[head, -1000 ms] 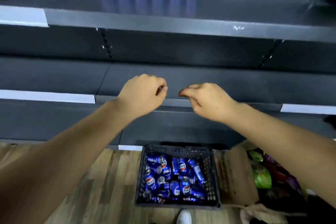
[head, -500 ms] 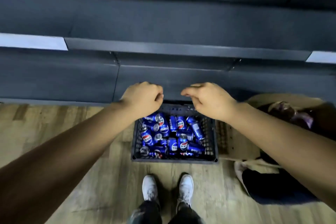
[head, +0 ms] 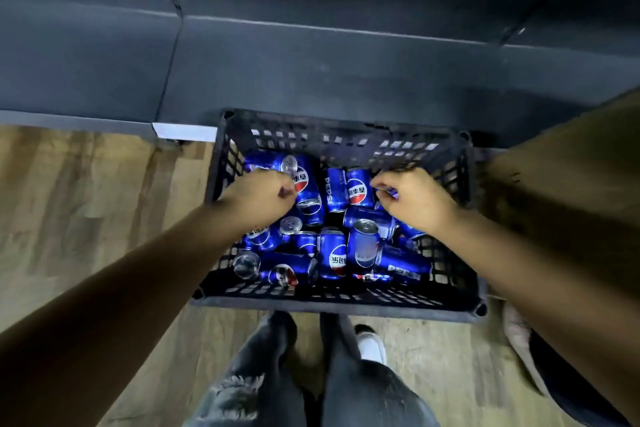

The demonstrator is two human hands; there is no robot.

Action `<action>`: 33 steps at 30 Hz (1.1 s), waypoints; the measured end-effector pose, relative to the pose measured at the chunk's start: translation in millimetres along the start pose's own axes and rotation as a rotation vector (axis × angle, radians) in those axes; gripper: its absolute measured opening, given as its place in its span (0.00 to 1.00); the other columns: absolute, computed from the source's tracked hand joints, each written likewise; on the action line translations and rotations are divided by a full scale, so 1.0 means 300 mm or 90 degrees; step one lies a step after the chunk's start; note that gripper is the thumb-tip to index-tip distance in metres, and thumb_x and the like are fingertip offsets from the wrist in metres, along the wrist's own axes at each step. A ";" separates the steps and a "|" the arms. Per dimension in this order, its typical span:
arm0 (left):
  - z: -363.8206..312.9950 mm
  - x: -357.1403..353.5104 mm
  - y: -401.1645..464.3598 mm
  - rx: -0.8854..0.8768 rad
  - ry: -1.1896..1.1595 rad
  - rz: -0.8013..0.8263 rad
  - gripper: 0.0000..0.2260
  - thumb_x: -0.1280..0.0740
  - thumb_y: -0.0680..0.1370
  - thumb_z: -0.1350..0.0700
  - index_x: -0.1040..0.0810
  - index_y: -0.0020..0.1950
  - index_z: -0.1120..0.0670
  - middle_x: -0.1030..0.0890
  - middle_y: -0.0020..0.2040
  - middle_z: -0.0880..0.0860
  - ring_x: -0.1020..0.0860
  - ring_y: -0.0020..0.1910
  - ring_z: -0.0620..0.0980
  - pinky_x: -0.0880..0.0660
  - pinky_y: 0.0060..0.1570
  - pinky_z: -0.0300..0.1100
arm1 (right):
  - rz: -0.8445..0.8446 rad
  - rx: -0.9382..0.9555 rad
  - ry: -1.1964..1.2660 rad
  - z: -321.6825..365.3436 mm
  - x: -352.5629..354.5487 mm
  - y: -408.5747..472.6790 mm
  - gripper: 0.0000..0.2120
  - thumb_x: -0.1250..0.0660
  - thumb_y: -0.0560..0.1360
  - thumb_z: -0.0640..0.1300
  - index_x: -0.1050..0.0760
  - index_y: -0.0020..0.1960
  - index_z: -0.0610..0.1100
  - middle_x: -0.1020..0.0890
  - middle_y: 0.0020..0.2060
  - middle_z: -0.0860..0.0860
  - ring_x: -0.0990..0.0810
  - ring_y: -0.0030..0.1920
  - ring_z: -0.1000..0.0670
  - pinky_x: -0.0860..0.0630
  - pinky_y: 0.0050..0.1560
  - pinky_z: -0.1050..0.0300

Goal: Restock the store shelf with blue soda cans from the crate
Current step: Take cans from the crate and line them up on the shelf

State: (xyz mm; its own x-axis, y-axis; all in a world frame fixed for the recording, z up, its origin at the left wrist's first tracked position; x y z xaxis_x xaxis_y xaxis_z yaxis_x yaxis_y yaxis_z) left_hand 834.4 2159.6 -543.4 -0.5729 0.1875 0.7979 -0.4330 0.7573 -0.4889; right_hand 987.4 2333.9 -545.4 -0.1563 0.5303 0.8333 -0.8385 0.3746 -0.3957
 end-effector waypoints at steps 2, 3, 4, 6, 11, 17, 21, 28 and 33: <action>0.030 -0.128 0.106 -0.003 -0.044 0.003 0.10 0.39 0.79 0.53 0.21 0.54 0.55 0.21 0.49 0.53 0.23 0.50 0.53 0.30 0.46 0.41 | -0.026 -0.066 0.129 -0.071 -0.156 0.098 0.13 0.33 0.74 0.36 0.21 0.58 0.37 0.17 0.51 0.41 0.19 0.54 0.44 0.26 0.59 0.51; 0.046 -0.195 0.164 -0.005 -0.062 0.005 0.11 0.39 0.79 0.53 0.20 0.55 0.55 0.21 0.51 0.53 0.24 0.51 0.52 0.31 0.46 0.40 | -0.040 -0.108 0.180 -0.111 -0.234 0.151 0.13 0.32 0.73 0.36 0.22 0.58 0.36 0.17 0.52 0.41 0.19 0.54 0.44 0.27 0.60 0.51; 0.058 -0.254 0.220 -0.007 -0.076 0.007 0.11 0.39 0.79 0.54 0.20 0.56 0.56 0.21 0.51 0.54 0.24 0.51 0.53 0.31 0.45 0.39 | -0.057 -0.152 0.223 -0.152 -0.298 0.201 0.14 0.31 0.73 0.35 0.22 0.58 0.35 0.18 0.52 0.40 0.20 0.54 0.43 0.27 0.60 0.52; 0.074 -0.357 0.331 -0.028 -0.073 0.022 0.12 0.39 0.79 0.55 0.20 0.55 0.58 0.20 0.52 0.55 0.23 0.52 0.54 0.31 0.46 0.39 | -0.084 -0.247 0.276 -0.227 -0.400 0.289 0.14 0.30 0.72 0.36 0.22 0.56 0.33 0.18 0.52 0.38 0.20 0.54 0.40 0.26 0.59 0.47; 0.060 -0.508 0.508 -0.075 -0.022 0.016 0.11 0.41 0.79 0.56 0.21 0.55 0.57 0.20 0.54 0.54 0.24 0.55 0.54 0.30 0.51 0.41 | -0.016 -0.363 0.225 -0.362 -0.517 0.443 0.16 0.29 0.72 0.48 0.28 0.36 0.37 0.24 0.35 0.44 0.24 0.41 0.44 0.31 0.32 0.58; 0.049 -0.551 0.562 -0.086 0.039 -0.120 0.11 0.41 0.79 0.54 0.21 0.55 0.52 0.19 0.51 0.52 0.23 0.51 0.54 0.27 0.46 0.44 | 0.033 -0.383 0.195 -0.393 -0.589 0.538 0.25 0.28 0.70 0.55 0.26 0.56 0.36 0.22 0.51 0.41 0.23 0.52 0.44 0.33 0.43 0.58; 0.060 -0.538 0.566 -0.080 0.011 -0.112 0.11 0.41 0.78 0.53 0.20 0.55 0.51 0.18 0.52 0.51 0.22 0.53 0.53 0.25 0.51 0.46 | 0.062 -0.373 0.154 -0.356 -0.606 0.554 0.27 0.28 0.70 0.55 0.27 0.58 0.35 0.23 0.54 0.42 0.24 0.54 0.45 0.31 0.45 0.59; 0.065 -0.569 0.535 -0.063 0.005 -0.160 0.10 0.41 0.79 0.54 0.21 0.54 0.51 0.18 0.50 0.49 0.22 0.51 0.51 0.30 0.45 0.41 | -0.004 -0.413 0.149 -0.386 -0.629 0.573 0.23 0.27 0.71 0.48 0.28 0.59 0.36 0.23 0.59 0.43 0.22 0.56 0.45 0.26 0.51 0.56; 0.076 -0.595 0.494 -0.091 0.009 -0.163 0.09 0.39 0.77 0.55 0.21 0.53 0.51 0.19 0.52 0.49 0.22 0.50 0.51 0.29 0.45 0.42 | -0.043 -0.438 0.204 -0.388 -0.601 0.547 0.31 0.22 0.65 0.47 0.29 0.63 0.37 0.24 0.60 0.42 0.24 0.60 0.44 0.28 0.49 0.57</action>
State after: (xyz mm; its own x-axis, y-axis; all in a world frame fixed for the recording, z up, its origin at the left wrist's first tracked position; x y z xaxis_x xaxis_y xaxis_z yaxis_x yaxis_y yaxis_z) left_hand 856.6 2224.1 -766.4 -0.4475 -0.0123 0.8942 -0.4594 0.8611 -0.2181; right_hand 938.8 2388.4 -805.5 0.1309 0.6456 0.7524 -0.3105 0.7474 -0.5873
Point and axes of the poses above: each hand's wrist, its own y-axis towards the middle knuckle, its own x-axis out of the back of the hand, z = x × y, the point moved 2 cm from there along y, towards the middle knuckle
